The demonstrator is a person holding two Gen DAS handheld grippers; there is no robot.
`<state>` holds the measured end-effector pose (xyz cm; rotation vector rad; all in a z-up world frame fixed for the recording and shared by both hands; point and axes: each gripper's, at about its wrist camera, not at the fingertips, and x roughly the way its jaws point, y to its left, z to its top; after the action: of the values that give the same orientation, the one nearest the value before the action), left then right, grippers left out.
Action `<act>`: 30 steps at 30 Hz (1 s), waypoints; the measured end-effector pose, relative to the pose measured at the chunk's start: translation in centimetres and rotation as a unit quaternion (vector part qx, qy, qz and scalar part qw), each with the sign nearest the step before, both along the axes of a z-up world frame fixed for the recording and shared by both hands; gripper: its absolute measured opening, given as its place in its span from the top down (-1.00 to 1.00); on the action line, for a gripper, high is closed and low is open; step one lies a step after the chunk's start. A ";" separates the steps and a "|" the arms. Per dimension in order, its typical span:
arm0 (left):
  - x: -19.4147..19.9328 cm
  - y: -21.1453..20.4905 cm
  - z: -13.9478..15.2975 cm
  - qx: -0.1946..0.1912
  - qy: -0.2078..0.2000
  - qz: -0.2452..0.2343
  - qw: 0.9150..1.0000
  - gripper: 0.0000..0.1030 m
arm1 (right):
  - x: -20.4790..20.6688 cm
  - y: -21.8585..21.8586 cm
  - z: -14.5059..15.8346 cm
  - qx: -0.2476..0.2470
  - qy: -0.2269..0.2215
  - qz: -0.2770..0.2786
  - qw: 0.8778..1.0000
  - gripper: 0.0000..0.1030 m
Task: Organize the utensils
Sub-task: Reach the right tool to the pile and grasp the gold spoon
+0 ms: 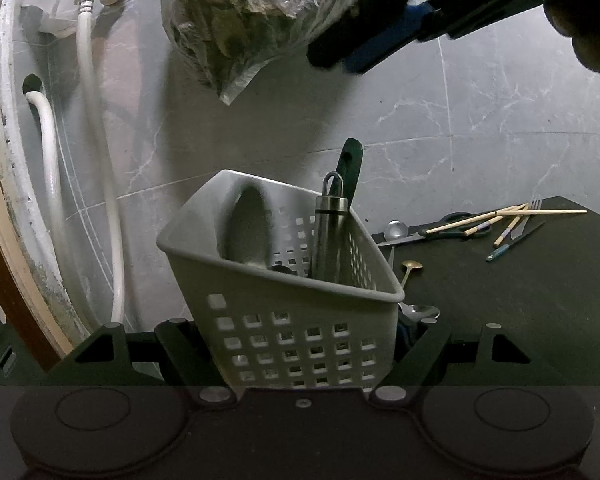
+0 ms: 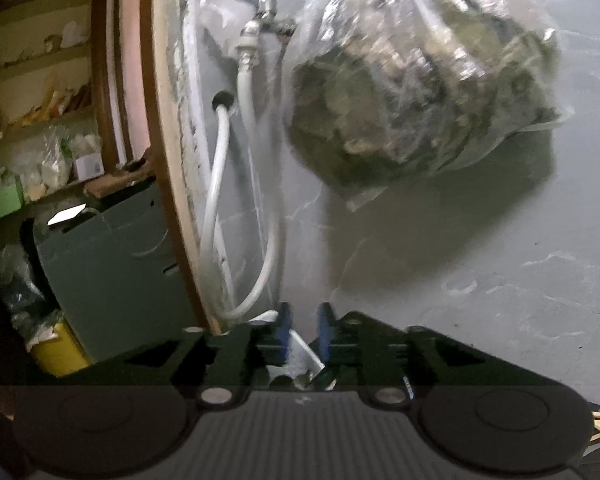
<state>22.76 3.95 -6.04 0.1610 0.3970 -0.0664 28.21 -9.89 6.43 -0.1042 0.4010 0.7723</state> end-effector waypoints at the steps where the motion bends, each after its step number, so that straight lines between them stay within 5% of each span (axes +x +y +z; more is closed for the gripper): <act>1: 0.0 0.0 0.0 0.000 0.000 0.001 1.000 -0.54 | 0.0 -0.4 0.2 0.006 -0.003 -0.007 1.000 0.24; 10: 0.0 0.1 0.1 0.001 0.006 0.002 1.000 -0.54 | 1.3 -5.7 0.6 0.042 -0.013 -0.102 0.994 -0.78; 13: -0.1 0.2 0.3 0.002 0.010 0.005 1.000 -0.55 | 1.9 -7.3 -0.4 0.038 -0.002 -0.140 0.989 -0.93; 21: -0.2 0.2 0.4 0.012 0.027 0.019 0.999 -0.56 | 4.6 -10.0 -5.9 0.010 0.112 -0.205 0.972 -0.99; 30: 0.0 -0.3 0.6 0.024 0.048 0.039 0.998 -0.58 | 6.5 -10.4 -11.7 0.005 0.206 -0.203 0.957 -0.99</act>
<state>22.76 3.68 -5.45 0.1905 0.5005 0.0119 34.73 -20.32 -5.29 0.1507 0.7874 0.3826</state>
